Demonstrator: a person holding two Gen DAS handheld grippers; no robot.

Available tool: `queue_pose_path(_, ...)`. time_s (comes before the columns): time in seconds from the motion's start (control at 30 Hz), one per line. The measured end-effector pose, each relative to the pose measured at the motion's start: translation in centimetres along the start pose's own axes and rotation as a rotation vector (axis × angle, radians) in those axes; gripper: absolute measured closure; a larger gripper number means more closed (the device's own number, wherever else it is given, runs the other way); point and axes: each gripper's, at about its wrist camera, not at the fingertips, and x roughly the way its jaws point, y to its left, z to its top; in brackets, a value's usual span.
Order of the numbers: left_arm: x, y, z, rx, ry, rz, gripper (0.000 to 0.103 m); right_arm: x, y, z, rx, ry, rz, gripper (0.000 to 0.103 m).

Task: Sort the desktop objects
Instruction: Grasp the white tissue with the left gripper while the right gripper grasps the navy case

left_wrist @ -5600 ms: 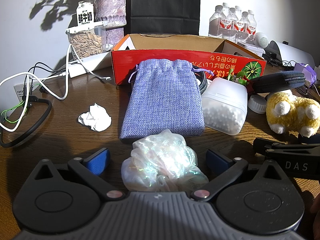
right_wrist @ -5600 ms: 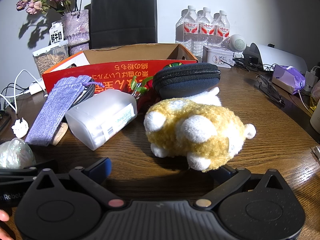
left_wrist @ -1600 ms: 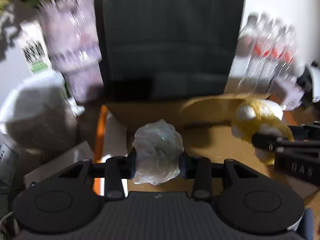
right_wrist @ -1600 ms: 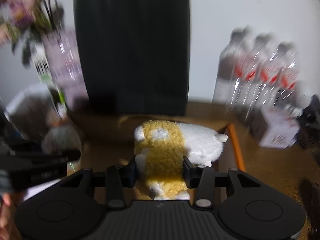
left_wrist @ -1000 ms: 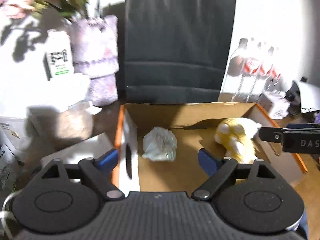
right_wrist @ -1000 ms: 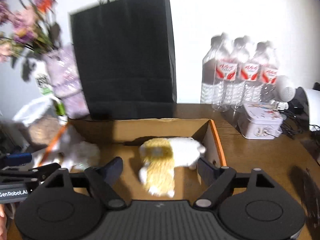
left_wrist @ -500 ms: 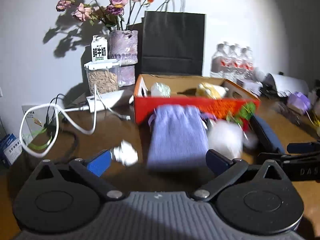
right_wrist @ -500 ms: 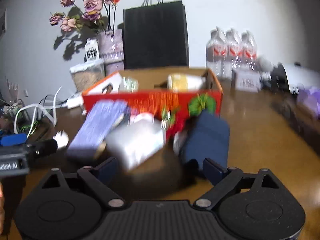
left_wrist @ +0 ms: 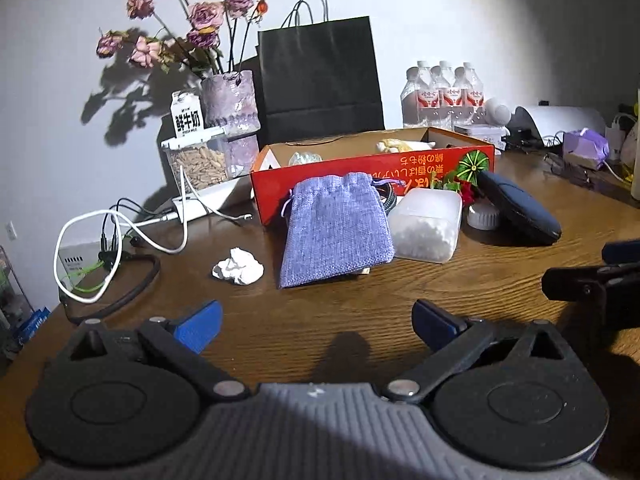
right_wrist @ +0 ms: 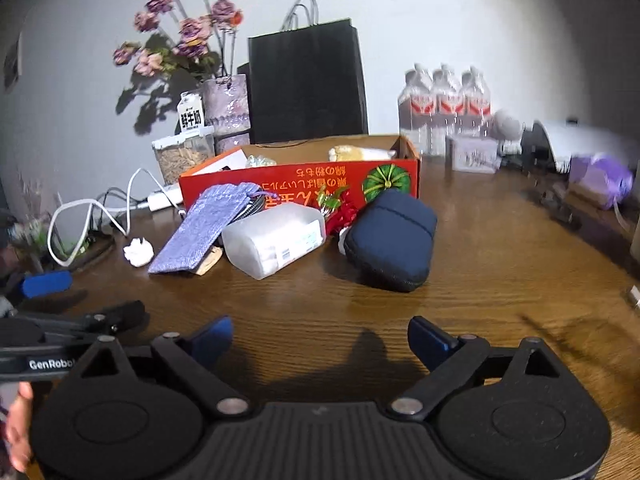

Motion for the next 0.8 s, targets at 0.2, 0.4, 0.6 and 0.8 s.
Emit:
queue_pose_path(0.2,0.3,2.3,0.8,-0.069,-0.017,-0.052,0.000,1.1,-0.5,1.7,-0.002,0.043,-0.025,0.008)
queue_pose_path(0.4,4.8,7.6,4.6,-0.216,0.028,-0.025,0.000,3.8,-1.5,5.7,-0.037,-0.003,-0.125,0.008)
queue_pose_path(0.6,9.8,9.7,5.8,-0.246,0.104,-0.009,0.023,9.3,-3.6,8.4,0.028,0.051,-0.162,0.010)
queue_pose_path(0.8,11.6,9.8,4.7,-0.274,0.179,-0.045,0.050,12.3,-5.6,8.5,0.124,0.126,-0.124,0.031)
